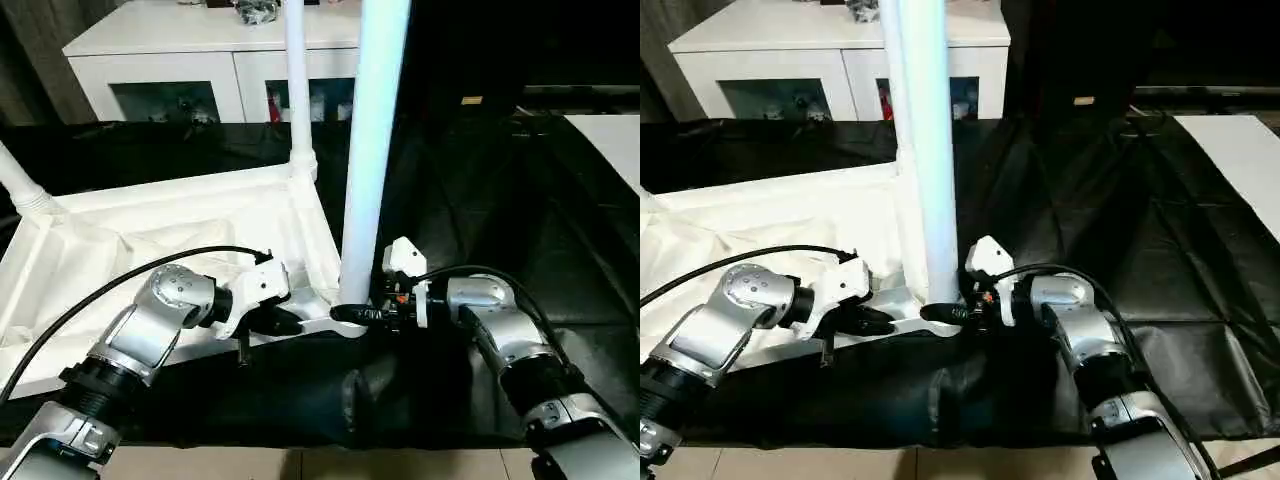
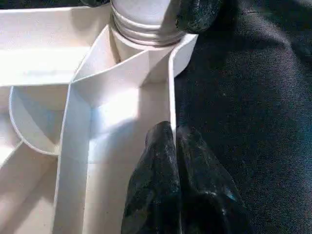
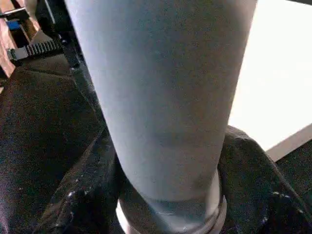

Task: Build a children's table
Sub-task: Rotate leg to tighten

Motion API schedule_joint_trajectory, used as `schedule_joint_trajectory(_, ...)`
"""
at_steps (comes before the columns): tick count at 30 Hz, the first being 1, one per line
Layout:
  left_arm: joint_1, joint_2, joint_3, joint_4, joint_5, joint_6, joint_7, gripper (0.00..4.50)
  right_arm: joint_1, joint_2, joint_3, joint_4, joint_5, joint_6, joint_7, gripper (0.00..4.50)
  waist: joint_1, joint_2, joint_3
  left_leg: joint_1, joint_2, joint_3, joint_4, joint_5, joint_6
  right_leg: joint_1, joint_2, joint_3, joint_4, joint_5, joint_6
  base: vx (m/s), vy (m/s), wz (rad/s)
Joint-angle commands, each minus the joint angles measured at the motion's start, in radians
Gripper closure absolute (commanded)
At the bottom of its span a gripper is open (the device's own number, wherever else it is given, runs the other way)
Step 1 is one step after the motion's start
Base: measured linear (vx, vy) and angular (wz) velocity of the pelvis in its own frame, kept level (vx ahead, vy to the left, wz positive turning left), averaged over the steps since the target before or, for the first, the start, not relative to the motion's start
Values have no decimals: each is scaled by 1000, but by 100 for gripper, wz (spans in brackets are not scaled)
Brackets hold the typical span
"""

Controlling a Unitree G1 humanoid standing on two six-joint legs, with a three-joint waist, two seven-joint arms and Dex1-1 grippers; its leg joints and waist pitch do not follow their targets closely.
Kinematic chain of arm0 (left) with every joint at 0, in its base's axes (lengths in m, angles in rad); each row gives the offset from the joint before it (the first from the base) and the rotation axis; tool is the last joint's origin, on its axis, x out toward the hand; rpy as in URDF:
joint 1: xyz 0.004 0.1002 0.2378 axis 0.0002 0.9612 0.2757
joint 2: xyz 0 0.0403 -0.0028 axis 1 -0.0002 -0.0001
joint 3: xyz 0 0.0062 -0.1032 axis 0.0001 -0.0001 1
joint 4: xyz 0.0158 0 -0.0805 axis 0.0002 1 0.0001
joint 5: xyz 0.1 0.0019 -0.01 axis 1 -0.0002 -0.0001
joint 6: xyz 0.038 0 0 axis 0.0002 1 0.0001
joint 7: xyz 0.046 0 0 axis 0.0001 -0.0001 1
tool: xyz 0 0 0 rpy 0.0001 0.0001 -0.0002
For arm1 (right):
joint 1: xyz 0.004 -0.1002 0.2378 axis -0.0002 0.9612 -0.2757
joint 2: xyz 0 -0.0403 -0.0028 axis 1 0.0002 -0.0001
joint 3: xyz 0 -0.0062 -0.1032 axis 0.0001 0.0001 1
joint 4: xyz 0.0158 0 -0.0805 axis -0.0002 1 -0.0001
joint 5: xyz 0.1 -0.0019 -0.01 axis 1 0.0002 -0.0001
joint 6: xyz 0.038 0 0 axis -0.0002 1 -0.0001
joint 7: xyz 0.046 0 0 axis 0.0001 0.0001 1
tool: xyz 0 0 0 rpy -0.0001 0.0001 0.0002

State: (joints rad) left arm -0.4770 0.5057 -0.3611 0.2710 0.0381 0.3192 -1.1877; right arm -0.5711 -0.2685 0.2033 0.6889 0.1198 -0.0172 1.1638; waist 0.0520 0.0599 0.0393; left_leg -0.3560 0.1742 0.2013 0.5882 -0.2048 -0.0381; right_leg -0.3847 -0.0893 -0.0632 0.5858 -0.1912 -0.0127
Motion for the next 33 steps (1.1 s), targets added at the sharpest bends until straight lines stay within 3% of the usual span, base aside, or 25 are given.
schedule_joint_trajectory(1, 41, 11, -73, 41, 32, 24, -33, 450, -4, -7, -1, 28, -18, 24, -9, 145, 0, -3, -55, 8, 60, -26, -72, -178, 60, 39, -60, 40, -47, -123, -283, 0, 0, 0)
schedule_joint_trajectory(7, 35, 8, -76, 51, 36, 19, -28, 450, -1, -21, 23, 31, -50, 13, -17, 103, 0, -2, -56, 6, 59, -26, -71, -168, 60, 39, -61, 40, -46, -113, -282, 0, 0, 0)
schedule_joint_trajectory(19, 27, 4, -76, 66, 39, 12, -24, 450, 0, -21, 21, 43, -47, 30, -7, 103, -1, 0, -57, 6, 59, -27, -71, -177, 63, 40, -61, 40, -47, -128, -279, 0, 0, 0)
schedule_joint_trajectory(22, 25, 4, -76, 69, 38, 10, -24, 450, -4, -16, 17, 47, -40, 32, -3, 138, -2, -2, -56, 6, 59, -27, -71, -183, 61, 39, -61, 40, -48, -134, -278, 0, 0, 0)
schedule_joint_trajectory(25, 25, 5, -76, 71, 38, 9, -23, 450, -2, -15, 18, 47, -38, 34, 2, 143, -1, 0, -55, 8, 60, -27, -73, -200, 54, 37, -61, 40, -50, -158, -274, 0, 0, 0)
schedule_joint_trajectory(26, 25, 5, -76, 72, 38, 9, -23, 450, 0, -14, 19, 46, -38, 35, 2, 166, -2, 0, -55, 8, 60, -27, -73, -199, 53, 37, -61, 41, -50, -157, -273, 0, 0, 0)
schedule_joint_trajectory(33, 34, 10, -75, 70, 39, 13, -21, 450, 16, -2, 9, 37, -31, 45, -22, 178, -2, 0, -54, 8, 60, -28, -73, -201, 50, 37, -61, 41, -50, -158, -273, 0, 0, 0)
